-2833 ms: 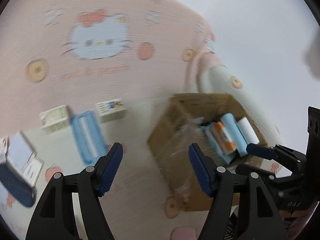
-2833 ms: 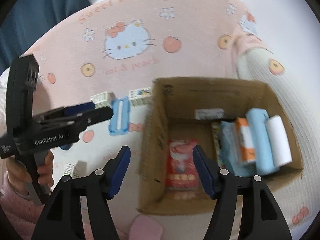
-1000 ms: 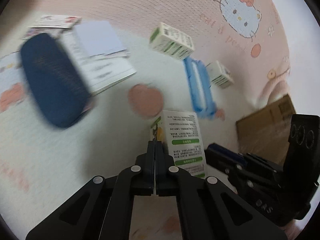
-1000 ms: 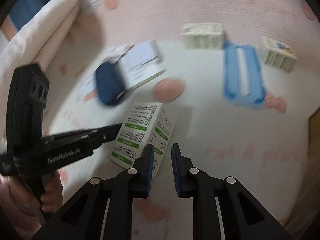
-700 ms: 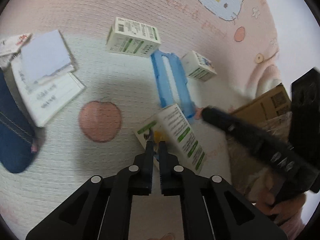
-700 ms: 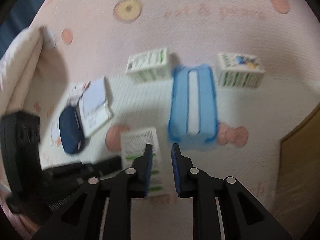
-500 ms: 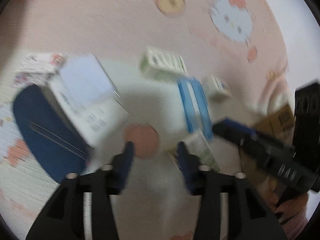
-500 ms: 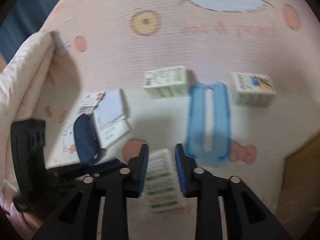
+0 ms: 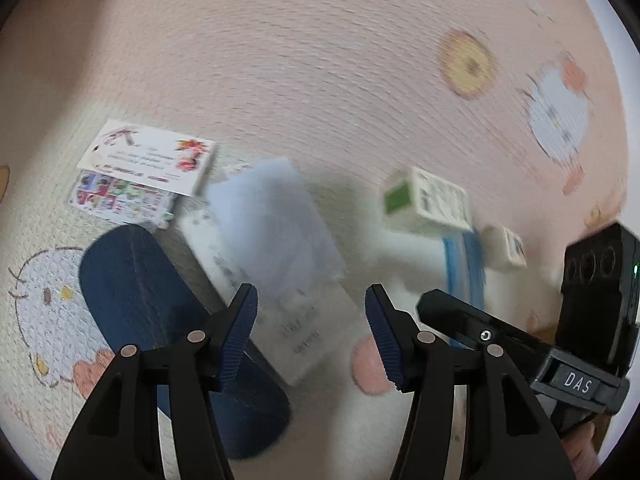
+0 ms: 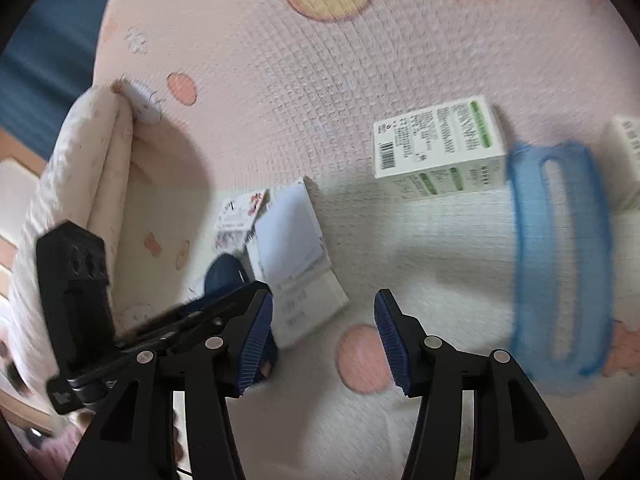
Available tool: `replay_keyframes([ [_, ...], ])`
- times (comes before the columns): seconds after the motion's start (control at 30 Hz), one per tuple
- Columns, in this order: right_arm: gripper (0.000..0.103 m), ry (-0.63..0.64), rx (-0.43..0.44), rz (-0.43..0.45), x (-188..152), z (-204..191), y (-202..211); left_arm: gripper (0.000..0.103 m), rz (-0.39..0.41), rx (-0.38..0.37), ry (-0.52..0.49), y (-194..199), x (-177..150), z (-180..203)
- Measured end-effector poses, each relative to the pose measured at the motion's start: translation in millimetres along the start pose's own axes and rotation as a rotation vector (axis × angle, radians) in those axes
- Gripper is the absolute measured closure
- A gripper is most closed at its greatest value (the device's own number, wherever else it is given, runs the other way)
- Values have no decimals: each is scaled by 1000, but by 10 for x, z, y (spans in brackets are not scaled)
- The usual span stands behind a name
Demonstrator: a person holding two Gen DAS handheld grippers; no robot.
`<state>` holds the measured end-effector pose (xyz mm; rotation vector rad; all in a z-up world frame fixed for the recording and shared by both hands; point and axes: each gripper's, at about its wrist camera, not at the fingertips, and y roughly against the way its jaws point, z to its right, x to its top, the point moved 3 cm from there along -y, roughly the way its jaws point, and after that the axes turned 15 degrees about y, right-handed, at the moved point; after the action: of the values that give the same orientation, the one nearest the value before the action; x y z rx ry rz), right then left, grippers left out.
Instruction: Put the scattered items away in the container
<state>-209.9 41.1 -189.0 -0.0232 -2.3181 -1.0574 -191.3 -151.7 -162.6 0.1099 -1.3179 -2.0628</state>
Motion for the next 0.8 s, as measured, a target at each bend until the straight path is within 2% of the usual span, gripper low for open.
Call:
replay_keyframes([
  [0.07,52,-11,13,10,59,29,-88,43,8,17,62,-42,83,-119],
  [0.17,52,-4,1,-5,123,59,-284,43,9,-65,150,-74,170,-232],
  [0.27,53,-15,13,-11,147,114,-405,43,6,-77,186,-109,211,-251],
  [0.37,53,-61,49,-12,134,167,-488,43,1,-30,175,-160,209,-187],
  [0.43,53,-97,91,-35,73,187,-531,43,-4,41,121,-189,185,-99],
  [0.53,53,-61,94,-37,8,136,-530,44,-6,124,69,-233,155,-3],
  [0.57,53,-39,80,-46,9,104,-531,44,0,142,82,-239,161,3],
  [0.7,54,37,22,-90,42,32,-558,42,-42,139,181,-352,242,-3],
  [0.8,54,-6,15,-79,91,62,-568,42,-49,180,161,-396,259,70],
])
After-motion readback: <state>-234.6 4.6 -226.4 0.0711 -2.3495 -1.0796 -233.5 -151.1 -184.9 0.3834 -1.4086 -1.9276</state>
